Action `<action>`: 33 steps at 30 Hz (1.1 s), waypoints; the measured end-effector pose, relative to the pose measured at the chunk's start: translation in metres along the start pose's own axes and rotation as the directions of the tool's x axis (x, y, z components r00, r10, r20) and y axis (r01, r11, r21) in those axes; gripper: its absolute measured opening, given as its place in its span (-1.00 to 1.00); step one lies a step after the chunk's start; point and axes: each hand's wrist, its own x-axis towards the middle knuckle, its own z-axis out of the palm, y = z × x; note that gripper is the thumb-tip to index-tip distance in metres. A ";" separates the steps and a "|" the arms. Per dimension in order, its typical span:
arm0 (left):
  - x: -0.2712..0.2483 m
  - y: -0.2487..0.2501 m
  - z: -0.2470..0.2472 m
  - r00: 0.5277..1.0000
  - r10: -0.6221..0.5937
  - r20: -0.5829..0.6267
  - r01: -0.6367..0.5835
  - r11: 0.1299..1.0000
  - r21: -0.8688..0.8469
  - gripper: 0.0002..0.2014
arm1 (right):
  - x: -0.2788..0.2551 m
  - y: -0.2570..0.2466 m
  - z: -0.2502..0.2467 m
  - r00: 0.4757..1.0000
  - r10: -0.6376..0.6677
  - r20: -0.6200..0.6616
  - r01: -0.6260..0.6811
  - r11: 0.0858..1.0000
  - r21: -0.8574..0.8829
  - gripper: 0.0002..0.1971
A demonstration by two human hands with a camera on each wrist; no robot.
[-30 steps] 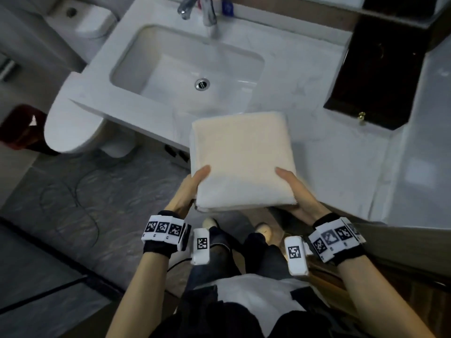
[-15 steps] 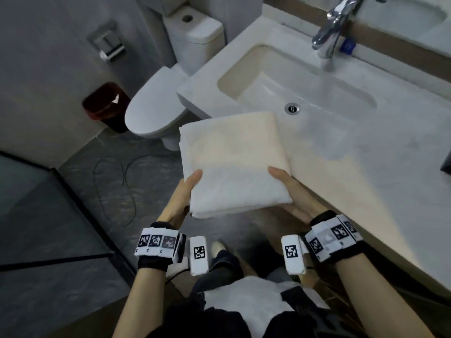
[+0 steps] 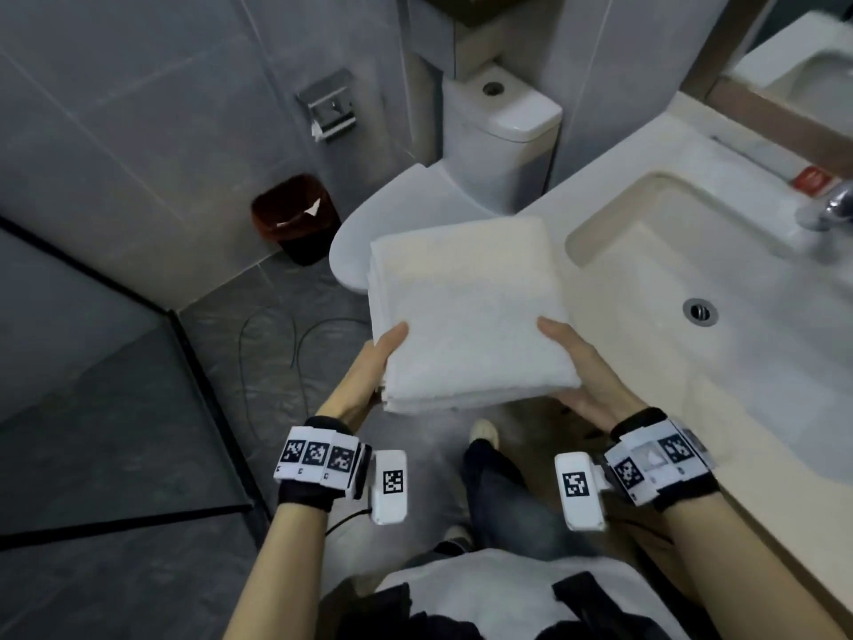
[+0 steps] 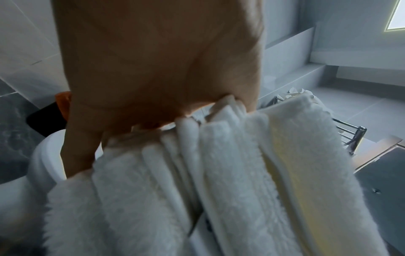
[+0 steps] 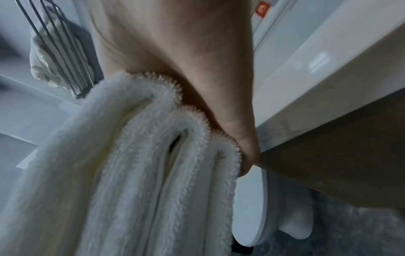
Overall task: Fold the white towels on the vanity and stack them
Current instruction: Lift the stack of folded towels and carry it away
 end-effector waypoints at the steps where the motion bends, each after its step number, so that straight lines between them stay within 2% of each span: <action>1: 0.013 0.009 -0.005 1.000 0.007 -0.014 -0.006 1.000 0.004 -0.26 | 0.015 -0.009 0.004 1.000 -0.003 0.014 0.003 1.000 0.003 -0.50; 5: 0.065 0.056 -0.022 0.995 0.031 -0.092 -0.030 0.999 0.018 -0.39 | 0.075 -0.053 0.028 0.999 -0.021 0.045 0.021 1.000 -0.009 -0.53; 8: 0.097 0.097 -0.036 0.983 0.047 -0.179 -0.047 0.999 0.009 -0.26 | 0.118 -0.090 0.048 0.996 -0.005 0.091 0.005 1.000 -0.006 -0.57; 10: 0.120 0.124 -0.047 0.973 0.067 -0.222 -0.065 0.998 0.016 -0.25 | 0.147 -0.118 0.064 0.994 -0.007 0.114 0.012 0.999 -0.036 -0.58; 16: 0.186 0.197 -0.076 0.963 0.067 -0.261 -0.070 0.998 -0.003 -0.36 | 0.227 -0.181 0.102 0.992 -0.042 0.121 0.048 0.998 -0.045 -0.54; 20: 0.235 0.241 -0.099 0.965 0.078 -0.250 -0.072 0.997 0.033 -0.31 | 0.282 -0.220 0.125 0.985 -0.094 0.148 0.110 0.988 -0.105 -0.55; 24: 0.283 0.288 -0.124 0.961 0.111 -0.254 -0.104 0.994 0.042 -0.58 | 0.332 -0.263 0.154 0.977 -0.147 0.154 0.172 0.971 -0.167 -0.70; 27: 0.317 0.328 -0.139 0.960 0.146 -0.237 -0.146 0.989 0.018 -0.65 | 0.364 -0.298 0.175 0.970 -0.204 0.134 0.229 0.950 -0.211 -0.66; 29: 0.336 0.358 -0.145 0.962 0.162 -0.218 -0.168 0.986 -0.008 -0.58 | 0.381 -0.325 0.186 0.960 -0.234 0.154 0.265 0.937 -0.228 -0.63; 31: 0.354 0.387 -0.146 0.966 0.167 -0.195 -0.171 0.985 -0.006 -0.39 | 0.395 -0.354 0.195 0.954 -0.254 0.162 0.286 0.931 -0.228 -0.65; 33: 0.374 0.415 -0.140 0.962 0.204 -0.184 -0.204 0.979 0.020 -0.28 | 0.409 -0.387 0.199 0.946 -0.282 0.159 0.312 0.925 -0.217 -0.68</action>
